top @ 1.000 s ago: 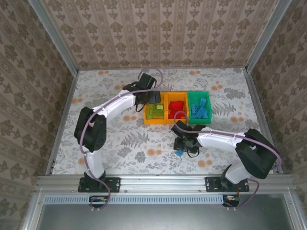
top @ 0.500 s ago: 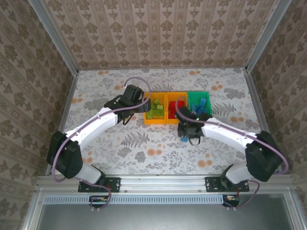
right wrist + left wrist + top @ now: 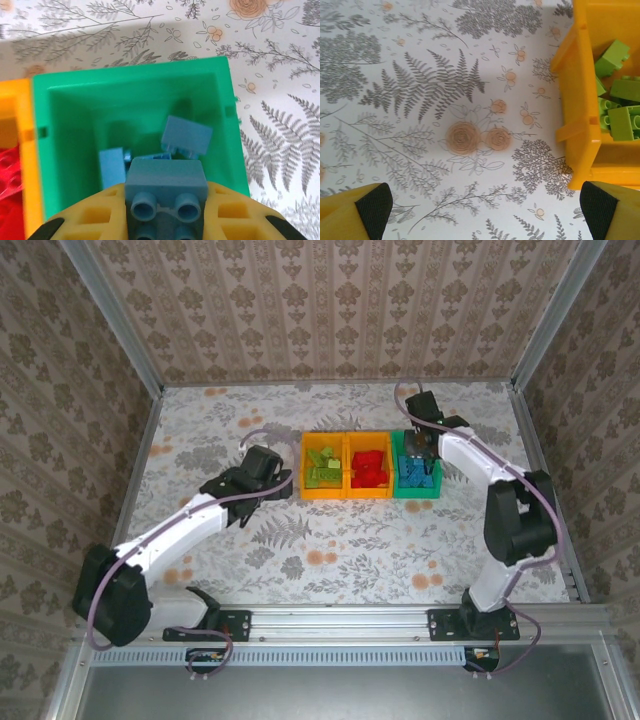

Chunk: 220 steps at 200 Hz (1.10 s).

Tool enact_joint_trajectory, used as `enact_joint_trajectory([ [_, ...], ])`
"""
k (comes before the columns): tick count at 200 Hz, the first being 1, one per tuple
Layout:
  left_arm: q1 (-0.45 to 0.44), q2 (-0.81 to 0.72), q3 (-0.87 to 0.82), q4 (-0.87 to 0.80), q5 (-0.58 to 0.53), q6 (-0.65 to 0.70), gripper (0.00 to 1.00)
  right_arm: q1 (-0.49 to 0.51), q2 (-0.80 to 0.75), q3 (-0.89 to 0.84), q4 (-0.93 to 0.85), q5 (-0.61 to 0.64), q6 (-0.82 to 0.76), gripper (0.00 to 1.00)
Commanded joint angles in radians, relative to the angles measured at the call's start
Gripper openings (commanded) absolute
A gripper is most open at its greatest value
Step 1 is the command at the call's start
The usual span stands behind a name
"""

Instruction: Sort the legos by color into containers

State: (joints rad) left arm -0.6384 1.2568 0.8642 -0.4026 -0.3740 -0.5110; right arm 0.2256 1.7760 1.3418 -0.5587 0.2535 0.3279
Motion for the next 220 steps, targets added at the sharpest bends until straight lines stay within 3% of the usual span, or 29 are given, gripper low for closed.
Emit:
enact_joint_trajectory([
  [1,0.015,-0.052,-0.037,0.014,-0.055,0.03,1.0,-0.03,0.064,0.065,0.014,-0.023,-0.038,0.32],
  [13,0.018,-0.067,-0.053,0.012,-0.064,0.03,1.0,-0.043,0.086,0.076,0.029,-0.048,-0.037,0.39],
  [29,0.023,-0.084,-0.075,0.016,-0.075,0.029,1.0,-0.048,0.091,0.081,0.054,-0.078,-0.052,0.64],
  [41,0.03,-0.09,-0.085,0.013,-0.081,0.025,1.0,-0.048,0.074,0.072,0.062,-0.1,-0.06,0.77],
  [70,0.045,-0.097,-0.096,-0.002,-0.109,0.018,1.0,-0.048,-0.02,-0.004,0.103,-0.116,-0.059,0.91],
  [113,0.053,-0.134,-0.121,-0.049,-0.289,0.075,1.0,-0.048,-0.262,-0.234,0.256,-0.021,-0.113,0.99],
  [150,0.113,-0.233,-0.253,0.128,-0.403,0.257,1.0,-0.048,-0.476,-0.604,0.689,0.115,-0.274,1.0],
  [181,0.201,-0.323,-0.382,0.371,-0.377,0.423,1.0,-0.057,-0.465,-0.845,1.075,0.092,-0.361,1.0],
  [220,0.411,-0.328,-0.514,0.614,-0.149,0.458,1.0,-0.106,-0.294,-0.994,1.513,0.06,-0.339,1.0],
])
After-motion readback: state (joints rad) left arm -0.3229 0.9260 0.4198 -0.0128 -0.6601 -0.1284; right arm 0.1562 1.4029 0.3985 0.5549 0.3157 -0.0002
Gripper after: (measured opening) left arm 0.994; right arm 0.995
